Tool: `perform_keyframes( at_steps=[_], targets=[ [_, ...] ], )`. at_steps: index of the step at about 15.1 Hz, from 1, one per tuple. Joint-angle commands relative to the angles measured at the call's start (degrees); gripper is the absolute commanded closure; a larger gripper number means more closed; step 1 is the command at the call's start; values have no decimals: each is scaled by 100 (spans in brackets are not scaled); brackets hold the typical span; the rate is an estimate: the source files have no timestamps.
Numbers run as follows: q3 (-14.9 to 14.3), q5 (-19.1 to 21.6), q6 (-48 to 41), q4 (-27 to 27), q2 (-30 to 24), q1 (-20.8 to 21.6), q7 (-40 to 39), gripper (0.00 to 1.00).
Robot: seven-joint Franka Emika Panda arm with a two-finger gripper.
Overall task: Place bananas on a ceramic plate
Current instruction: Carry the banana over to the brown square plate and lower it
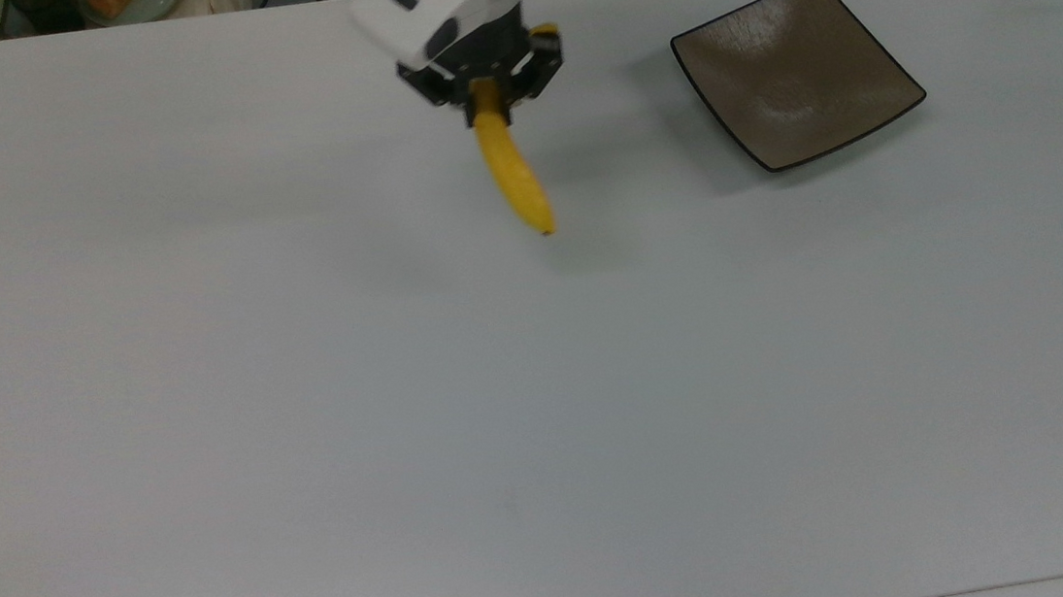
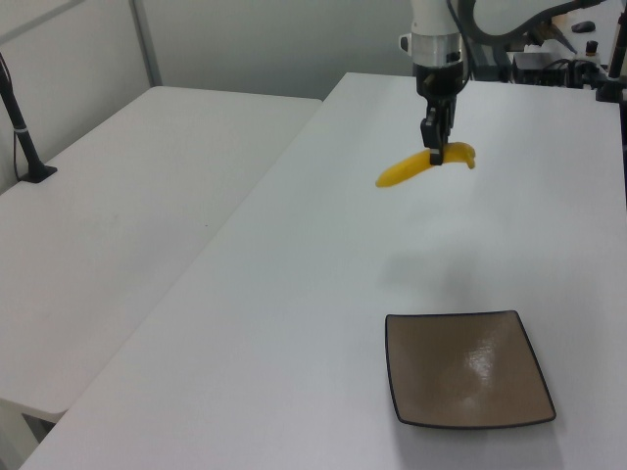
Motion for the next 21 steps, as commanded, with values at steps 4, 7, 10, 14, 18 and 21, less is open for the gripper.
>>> perform_keyframes(
  at_steps=[4, 7, 10, 14, 18, 21],
  targets=[
    [701, 626, -24, -443, -241, 396, 217, 74],
    [1008, 662, 423, -487, -83, 686, 691, 73],
    [1282, 653, 872, -575, 57, 888, 1192, 73],
    [1441, 591, 917, -575, 286, 1126, 1421, 0],
    [1440, 574, 873, -496, 322, 1109, 1501, 0],
    [1414, 408, 838, -478, 208, 1039, 1457, 0]
  ],
)
